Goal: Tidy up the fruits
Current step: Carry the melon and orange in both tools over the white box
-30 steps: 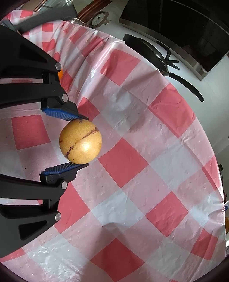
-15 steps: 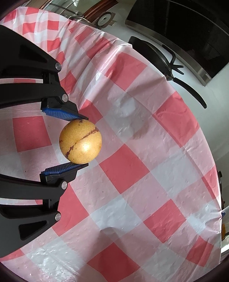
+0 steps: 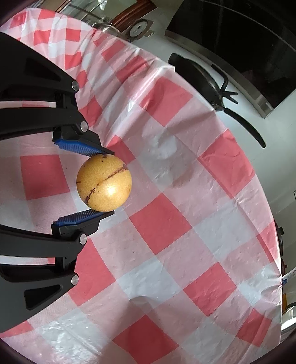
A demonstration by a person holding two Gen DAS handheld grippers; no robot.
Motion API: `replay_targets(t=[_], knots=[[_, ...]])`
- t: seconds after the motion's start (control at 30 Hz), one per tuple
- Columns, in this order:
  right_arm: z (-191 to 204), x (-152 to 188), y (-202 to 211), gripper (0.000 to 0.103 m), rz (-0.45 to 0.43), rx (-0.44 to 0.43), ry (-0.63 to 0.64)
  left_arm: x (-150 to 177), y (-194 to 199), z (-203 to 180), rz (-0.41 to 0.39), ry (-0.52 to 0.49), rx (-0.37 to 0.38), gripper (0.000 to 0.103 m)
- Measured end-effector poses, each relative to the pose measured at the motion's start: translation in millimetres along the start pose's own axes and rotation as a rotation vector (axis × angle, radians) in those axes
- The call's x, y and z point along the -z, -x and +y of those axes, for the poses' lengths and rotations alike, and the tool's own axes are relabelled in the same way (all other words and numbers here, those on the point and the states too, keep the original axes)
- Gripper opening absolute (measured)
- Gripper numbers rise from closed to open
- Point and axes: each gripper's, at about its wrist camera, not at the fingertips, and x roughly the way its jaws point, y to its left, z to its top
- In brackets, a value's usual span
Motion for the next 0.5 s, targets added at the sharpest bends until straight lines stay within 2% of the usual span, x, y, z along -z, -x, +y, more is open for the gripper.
replay_targets(t=[0.1, 0.3, 0.5], knots=[[6.1, 23.8, 20.4, 0.044, 0.050, -0.036, -0.023, -0.3, 0.2, 4.0, -0.006, 0.009, -0.024, 0.042], [58.7, 93.4, 94.9, 0.044, 0.106, -0.144, 0.157, 1.6, 6.3, 11.0, -0.007, 0.046, -0.034, 0.042], [80.4, 143.3, 161.2, 0.044, 0.176, -0.218, 0.283, 15.7, 51.4, 28.3, -0.030, 0.059, -0.040, 0.042]])
